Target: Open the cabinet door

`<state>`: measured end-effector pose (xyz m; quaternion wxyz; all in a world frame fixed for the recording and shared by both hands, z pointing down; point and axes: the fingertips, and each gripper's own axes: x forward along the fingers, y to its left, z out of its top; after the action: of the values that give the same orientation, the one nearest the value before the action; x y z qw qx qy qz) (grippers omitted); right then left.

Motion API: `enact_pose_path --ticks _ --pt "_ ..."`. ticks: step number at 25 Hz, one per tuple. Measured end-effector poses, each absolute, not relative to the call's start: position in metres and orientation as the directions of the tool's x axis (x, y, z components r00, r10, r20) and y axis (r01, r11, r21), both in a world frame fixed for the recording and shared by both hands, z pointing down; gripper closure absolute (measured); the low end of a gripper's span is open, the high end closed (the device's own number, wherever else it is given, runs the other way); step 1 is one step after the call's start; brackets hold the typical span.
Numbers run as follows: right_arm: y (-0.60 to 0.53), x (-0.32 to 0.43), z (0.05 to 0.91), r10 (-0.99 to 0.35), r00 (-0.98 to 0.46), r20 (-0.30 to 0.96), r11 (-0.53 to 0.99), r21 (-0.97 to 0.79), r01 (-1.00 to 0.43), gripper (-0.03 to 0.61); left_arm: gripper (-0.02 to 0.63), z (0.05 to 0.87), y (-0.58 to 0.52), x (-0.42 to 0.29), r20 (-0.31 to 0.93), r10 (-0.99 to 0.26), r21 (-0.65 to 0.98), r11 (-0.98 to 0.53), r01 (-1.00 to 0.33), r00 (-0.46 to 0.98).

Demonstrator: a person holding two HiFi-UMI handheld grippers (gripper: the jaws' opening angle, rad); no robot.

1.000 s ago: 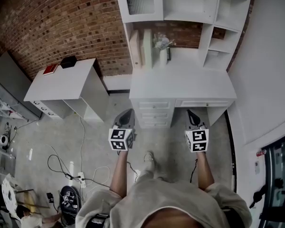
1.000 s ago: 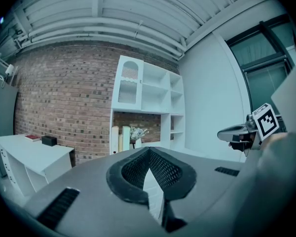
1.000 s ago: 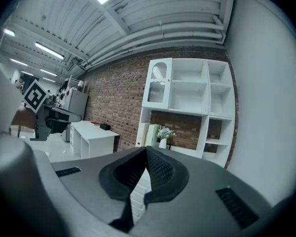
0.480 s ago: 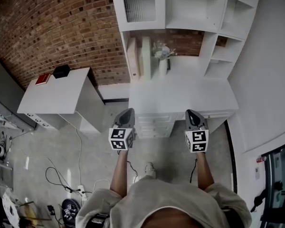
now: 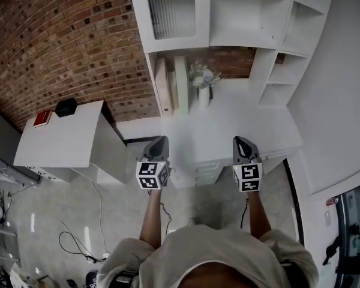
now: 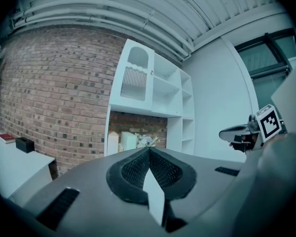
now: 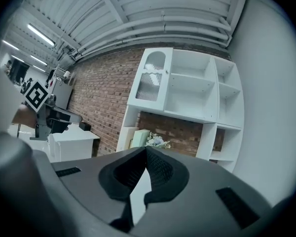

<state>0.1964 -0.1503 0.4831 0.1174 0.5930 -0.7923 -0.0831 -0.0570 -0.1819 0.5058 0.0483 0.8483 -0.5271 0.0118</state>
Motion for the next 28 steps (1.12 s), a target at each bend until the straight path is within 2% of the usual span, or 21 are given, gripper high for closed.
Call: enact_pose_path --ticks 15,28 --pt "-0.229 0.191 0.497 -0.974 -0.197 0.108 0.22 0.276 -0.936 0.565 0.588 0.521 -0.279 -0.048 0.1 -0.844 0.089 -0.52 -0.849 0.528" --pt "-0.327 0.192 0.487 -0.955 -0.282 0.087 0.295 0.257 -0.92 0.565 0.588 0.519 -0.352 -0.047 0.118 -0.88 0.078 -0.453 -0.888 0.459"
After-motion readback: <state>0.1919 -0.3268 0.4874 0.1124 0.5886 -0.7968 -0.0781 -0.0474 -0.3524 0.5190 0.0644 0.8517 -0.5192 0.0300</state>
